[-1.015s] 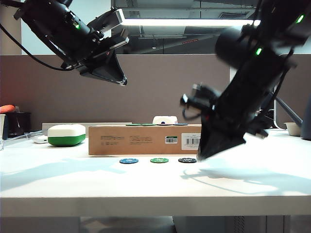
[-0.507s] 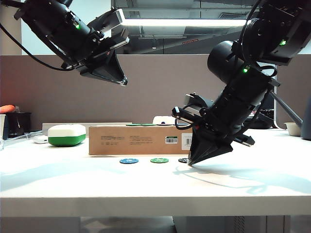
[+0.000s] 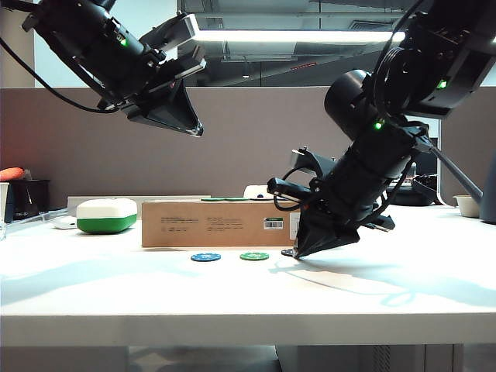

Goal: Push the chip, whose value equals the sum of all the chip values on the rectangular box, forward next to the box.

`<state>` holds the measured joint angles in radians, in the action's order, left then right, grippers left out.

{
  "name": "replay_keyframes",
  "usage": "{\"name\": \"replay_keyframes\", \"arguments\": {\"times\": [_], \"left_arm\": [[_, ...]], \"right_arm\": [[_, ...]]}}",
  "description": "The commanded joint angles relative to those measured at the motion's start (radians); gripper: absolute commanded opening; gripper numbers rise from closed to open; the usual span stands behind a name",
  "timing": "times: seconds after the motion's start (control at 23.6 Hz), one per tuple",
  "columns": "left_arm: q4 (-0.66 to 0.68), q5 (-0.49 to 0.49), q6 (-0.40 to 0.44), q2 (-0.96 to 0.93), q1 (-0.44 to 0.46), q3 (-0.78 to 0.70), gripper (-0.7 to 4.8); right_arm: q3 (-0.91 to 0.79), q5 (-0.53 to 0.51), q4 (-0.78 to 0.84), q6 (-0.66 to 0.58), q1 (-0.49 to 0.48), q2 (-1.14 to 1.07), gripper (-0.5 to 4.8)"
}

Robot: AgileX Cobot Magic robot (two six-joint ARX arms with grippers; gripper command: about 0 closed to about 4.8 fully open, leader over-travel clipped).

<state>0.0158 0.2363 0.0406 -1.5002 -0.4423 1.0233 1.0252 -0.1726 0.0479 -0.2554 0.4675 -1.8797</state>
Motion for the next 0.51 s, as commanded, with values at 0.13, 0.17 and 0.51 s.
{"name": "replay_keyframes", "arguments": {"times": [0.13,0.17,0.51], "left_arm": [[-0.011,0.008,0.004,0.002,0.0,0.003,-0.05],[-0.011,0.008,0.004,0.002,0.0,0.003,-0.05],[-0.011,0.008,0.004,0.002,0.0,0.003,-0.05]], "right_arm": [[-0.015,0.074,-0.048,0.003,0.0,-0.037,-0.05],[-0.015,0.074,-0.034,0.002,0.0,-0.038,-0.05],[-0.014,0.089,0.043,0.001,0.0,-0.051,-0.05]]}}
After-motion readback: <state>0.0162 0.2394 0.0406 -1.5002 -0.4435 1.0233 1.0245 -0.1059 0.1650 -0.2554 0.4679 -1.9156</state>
